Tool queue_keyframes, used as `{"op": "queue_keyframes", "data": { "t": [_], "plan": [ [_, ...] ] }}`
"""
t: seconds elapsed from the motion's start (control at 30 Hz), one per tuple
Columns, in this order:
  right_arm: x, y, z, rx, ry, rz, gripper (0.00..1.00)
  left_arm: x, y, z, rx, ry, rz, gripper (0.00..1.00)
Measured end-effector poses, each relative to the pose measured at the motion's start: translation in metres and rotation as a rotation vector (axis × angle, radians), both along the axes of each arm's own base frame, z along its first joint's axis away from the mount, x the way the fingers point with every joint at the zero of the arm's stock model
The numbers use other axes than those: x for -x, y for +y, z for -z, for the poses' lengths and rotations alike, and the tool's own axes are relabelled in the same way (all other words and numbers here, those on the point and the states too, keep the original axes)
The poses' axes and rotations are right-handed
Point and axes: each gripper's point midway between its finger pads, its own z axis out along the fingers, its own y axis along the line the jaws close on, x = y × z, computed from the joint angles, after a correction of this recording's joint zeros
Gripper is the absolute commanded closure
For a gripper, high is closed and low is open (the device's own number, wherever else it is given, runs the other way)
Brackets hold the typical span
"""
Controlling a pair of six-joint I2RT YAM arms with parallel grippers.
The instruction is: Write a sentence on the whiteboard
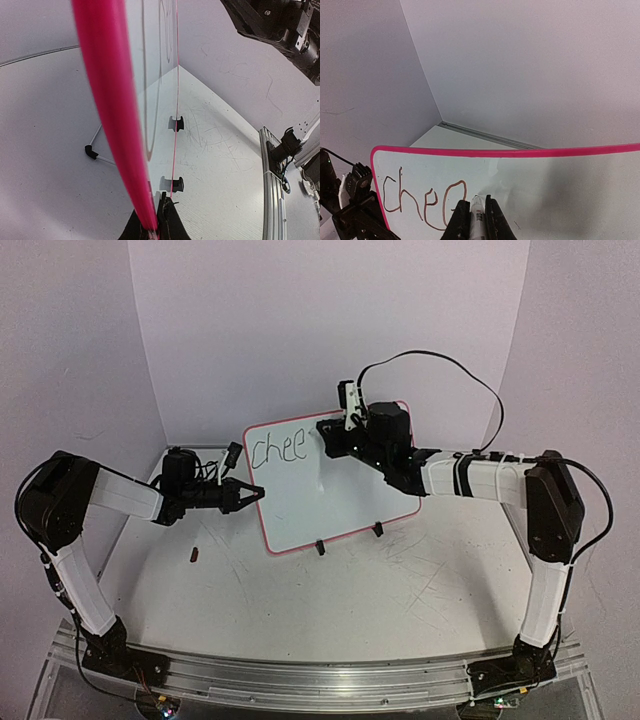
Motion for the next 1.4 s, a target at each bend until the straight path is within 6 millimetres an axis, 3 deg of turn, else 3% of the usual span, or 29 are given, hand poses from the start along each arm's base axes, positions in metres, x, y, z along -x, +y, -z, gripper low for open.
{"op": "queue_keyframes", "data": {
  "t": [0.4,0.93,1.4],
  "plan": [
    [-0.003,-0.005,0.008,0.02,0.019,0.031,1.0,0.0,0.0,0.0,0.0,0.0,0.0,1.0],
    [0.006,-0.008,0.036,0.031,0.076,0.028,1.0,-0.001,0.0,0.001,-0.002,0.003,-0.007,1.0],
    [0.012,-0.006,0.044,0.023,0.104,0.023,1.0,-0.001,0.0,0.001,-0.002,0.004,-0.006,1.0]
  ]
}}
